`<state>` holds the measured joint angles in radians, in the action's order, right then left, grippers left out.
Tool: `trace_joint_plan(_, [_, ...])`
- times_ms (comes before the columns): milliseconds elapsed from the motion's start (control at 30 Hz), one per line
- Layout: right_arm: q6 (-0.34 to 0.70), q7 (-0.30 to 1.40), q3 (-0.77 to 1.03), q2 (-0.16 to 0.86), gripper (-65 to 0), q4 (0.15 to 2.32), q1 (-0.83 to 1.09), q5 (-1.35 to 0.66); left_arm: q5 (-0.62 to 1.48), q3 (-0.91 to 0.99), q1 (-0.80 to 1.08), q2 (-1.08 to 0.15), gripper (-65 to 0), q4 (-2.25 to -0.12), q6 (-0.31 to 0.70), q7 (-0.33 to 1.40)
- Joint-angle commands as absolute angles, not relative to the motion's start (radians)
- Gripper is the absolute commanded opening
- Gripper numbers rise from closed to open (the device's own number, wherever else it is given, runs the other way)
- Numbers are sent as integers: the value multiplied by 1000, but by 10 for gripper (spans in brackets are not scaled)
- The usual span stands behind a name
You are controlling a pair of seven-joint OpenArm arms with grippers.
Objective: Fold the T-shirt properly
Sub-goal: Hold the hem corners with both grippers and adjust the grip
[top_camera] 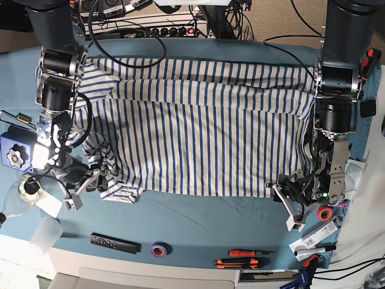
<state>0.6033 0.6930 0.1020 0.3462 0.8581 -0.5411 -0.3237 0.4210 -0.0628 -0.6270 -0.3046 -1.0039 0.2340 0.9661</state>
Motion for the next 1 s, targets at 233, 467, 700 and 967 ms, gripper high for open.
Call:
trace_joint_plan(233, [556, 577, 105, 341, -399, 775, -595, -216, 428, -59, -665, -310, -341, -1023, 238, 954])
trace_joint_plan(467, [532, 630, 105, 322, -400, 730, -593, -227, 428, -59, -665, -310, -341, -1023, 238, 953])
trace_joint_plan(700, [529, 650, 105, 279, -436, 706, -593, -227, 428, -59, -665, -310, -341, -1023, 238, 953])
trace_joint_plan(967, [489, 662, 105, 289, -650, 707, -594, -228, 428, -59, -665, -310, -342, -1023, 238, 950])
